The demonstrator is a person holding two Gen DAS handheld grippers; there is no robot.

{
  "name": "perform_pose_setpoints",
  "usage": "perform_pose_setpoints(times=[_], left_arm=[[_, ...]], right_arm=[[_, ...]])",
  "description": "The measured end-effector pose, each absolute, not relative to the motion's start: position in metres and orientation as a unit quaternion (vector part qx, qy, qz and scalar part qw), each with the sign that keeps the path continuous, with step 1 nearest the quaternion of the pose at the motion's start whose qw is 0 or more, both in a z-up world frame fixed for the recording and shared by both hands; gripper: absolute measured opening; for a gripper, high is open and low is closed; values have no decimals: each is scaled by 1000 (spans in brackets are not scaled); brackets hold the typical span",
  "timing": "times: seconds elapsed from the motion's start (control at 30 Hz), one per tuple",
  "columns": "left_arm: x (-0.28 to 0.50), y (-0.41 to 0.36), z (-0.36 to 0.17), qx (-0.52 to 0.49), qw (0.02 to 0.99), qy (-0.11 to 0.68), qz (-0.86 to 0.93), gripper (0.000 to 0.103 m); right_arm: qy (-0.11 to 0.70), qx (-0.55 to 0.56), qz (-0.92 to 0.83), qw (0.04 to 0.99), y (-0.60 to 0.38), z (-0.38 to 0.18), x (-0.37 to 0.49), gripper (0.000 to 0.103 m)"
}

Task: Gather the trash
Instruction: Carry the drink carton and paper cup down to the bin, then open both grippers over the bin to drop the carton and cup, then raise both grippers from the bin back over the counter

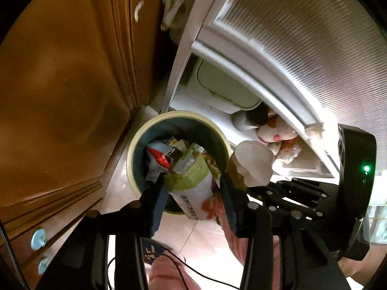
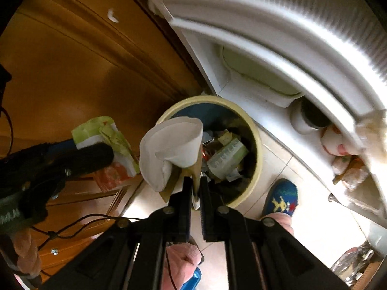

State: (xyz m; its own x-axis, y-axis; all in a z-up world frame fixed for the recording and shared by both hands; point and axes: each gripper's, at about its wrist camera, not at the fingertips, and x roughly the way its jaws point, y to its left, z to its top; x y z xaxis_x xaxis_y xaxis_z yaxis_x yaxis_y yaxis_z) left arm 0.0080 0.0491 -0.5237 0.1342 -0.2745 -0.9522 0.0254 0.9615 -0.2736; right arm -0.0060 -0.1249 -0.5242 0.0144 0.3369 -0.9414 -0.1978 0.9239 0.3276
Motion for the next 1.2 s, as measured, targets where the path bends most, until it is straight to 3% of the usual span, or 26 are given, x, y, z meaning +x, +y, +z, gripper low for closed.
perform_pose_setpoints(times=[0.1, 0.23, 0.3, 0.4, 0.8, 1.03, 1.2], left_arm=[[13, 46, -541, -81, 746, 653, -103, 46], [18, 41, -556, -56, 746, 657, -95, 71], [19, 40, -559, -47, 747, 657, -92, 76], [19, 40, -565, -40, 744, 661, -86, 87], [19, 40, -552, -45, 747, 658, -83, 91], [14, 38, -509, -50, 756, 647, -86, 96], [7, 32, -461, -35, 769, 631, -94, 99]], right_arm=[[680, 64, 182, 707, -126, -544, -1, 7], [691, 83, 163, 700, -129, -562, 3, 11], [693, 90, 154, 699, -131, -568, 2, 19], [691, 93, 150, 701, -131, -570, -2, 22], [681, 102, 139, 711, -131, -558, -6, 22], [671, 102, 138, 721, -134, -526, -8, 22], [663, 103, 139, 728, -137, -494, -12, 28]])
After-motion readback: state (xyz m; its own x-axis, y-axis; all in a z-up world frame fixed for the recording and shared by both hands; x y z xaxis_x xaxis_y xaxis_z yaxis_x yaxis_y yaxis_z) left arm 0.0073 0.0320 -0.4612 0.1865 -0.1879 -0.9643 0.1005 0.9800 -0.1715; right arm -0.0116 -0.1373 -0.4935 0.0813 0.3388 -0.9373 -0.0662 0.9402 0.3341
